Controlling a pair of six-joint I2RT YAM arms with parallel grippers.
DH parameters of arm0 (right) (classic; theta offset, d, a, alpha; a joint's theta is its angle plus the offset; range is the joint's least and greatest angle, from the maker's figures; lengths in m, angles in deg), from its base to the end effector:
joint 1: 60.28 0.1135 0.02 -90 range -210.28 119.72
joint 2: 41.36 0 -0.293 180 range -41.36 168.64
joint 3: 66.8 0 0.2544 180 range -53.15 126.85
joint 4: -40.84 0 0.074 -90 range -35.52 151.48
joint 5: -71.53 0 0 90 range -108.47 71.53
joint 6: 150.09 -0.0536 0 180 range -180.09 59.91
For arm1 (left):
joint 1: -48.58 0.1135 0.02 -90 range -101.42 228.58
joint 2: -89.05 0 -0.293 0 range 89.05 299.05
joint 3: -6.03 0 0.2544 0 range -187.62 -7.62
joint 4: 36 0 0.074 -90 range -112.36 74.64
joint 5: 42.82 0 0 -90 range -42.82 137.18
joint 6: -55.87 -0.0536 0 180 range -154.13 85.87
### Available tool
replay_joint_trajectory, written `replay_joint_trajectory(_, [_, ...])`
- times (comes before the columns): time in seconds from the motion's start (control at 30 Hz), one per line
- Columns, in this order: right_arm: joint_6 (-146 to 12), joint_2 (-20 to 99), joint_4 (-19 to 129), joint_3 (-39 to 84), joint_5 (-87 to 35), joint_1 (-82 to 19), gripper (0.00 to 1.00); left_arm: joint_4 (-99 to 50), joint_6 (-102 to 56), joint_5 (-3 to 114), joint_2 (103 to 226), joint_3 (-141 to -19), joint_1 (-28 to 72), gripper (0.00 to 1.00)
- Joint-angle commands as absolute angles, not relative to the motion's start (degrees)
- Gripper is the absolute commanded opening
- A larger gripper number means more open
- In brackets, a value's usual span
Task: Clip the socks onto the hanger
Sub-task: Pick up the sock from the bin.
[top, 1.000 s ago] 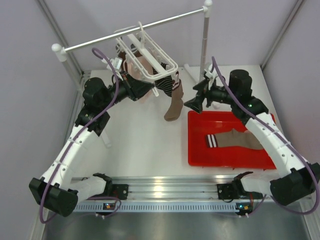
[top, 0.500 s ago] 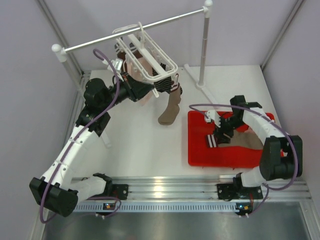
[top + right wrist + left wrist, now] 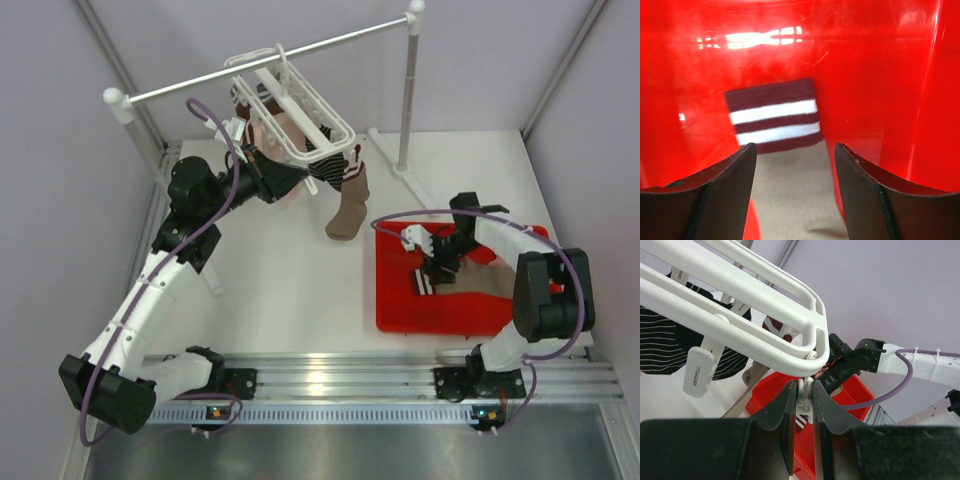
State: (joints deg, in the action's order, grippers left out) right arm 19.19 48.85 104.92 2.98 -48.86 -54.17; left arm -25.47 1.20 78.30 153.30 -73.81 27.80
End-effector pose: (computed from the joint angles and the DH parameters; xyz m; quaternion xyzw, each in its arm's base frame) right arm 0.2665 0.0558 0.1980 -0.6629 0.7000 0.1827 0.1931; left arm 0.2306 -0.1171 0.4563 0.1139 0.6703 -0.4940 0.5419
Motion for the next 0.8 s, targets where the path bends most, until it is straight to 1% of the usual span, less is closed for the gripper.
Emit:
replay_joint_trajectory(0.0, [18.92, 50.22, 98.96, 2.04, -48.88, -52.47, 0.63, -28.33, 0.67, 78.38, 152.51, -73.45, 27.92, 0.00])
replay_joint_trajectory(0.17, [19.98, 50.92, 97.82, -1.02, -47.39, -50.53, 0.59, -28.25, 0.58, 78.38, 152.68, -73.36, 27.92, 0.00])
replay_joint_trajectory(0.33, [18.66, 52.59, 97.63, -1.65, -45.71, -48.95, 0.51, -27.98, 0.50, 78.21, 152.24, -73.01, 27.92, 0.00])
replay_joint_trajectory(0.37, [18.57, 53.38, 97.81, -1.22, -45.54, -48.95, 0.45, -27.98, 0.50, 78.21, 152.24, -73.01, 27.92, 0.00])
replay_joint_trajectory(0.43, [18.40, 53.65, 97.81, -1.12, -45.19, -48.95, 0.36, -27.63, 0.41, 78.12, 152.15, -73.01, 27.92, 0.00])
replay_joint_trajectory(0.47, [18.22, 53.73, 97.29, -1.30, -45.01, -48.95, 0.26, -27.63, 0.32, 78.12, 152.07, -73.01, 27.84, 0.00])
replay_joint_trajectory(0.5, [17.96, 53.65, 97.20, -1.39, -44.92, -48.95, 0.21, -27.54, 0.23, 78.12, 152.07, -73.01, 27.92, 0.00])
replay_joint_trajectory(0.53, [17.69, 53.39, 97.11, -1.39, -45.10, -48.95, 0.10, -27.46, 0.15, 78.12, 151.98, -73.01, 27.92, 0.00])
replay_joint_trajectory(0.6, [16.91, 51.98, 97.37, -1.13, -46.06, -48.95, 0.00, -27.37, -0.03, 78.12, 151.98, -72.83, 27.84, 0.00])
replay_joint_trajectory(0.73, [12.87, 46.72, 101.23, 1.33, -50.01, -49.12, 0.00, -27.28, 0.06, 78.12, 151.98, -72.83, 27.92, 0.00])
replay_joint_trajectory(0.77, [11.81, 43.83, 102.28, 3.43, -53.06, -49.30, 0.00, -27.28, 0.06, 78.03, 151.89, -72.83, 27.84, 0.00])
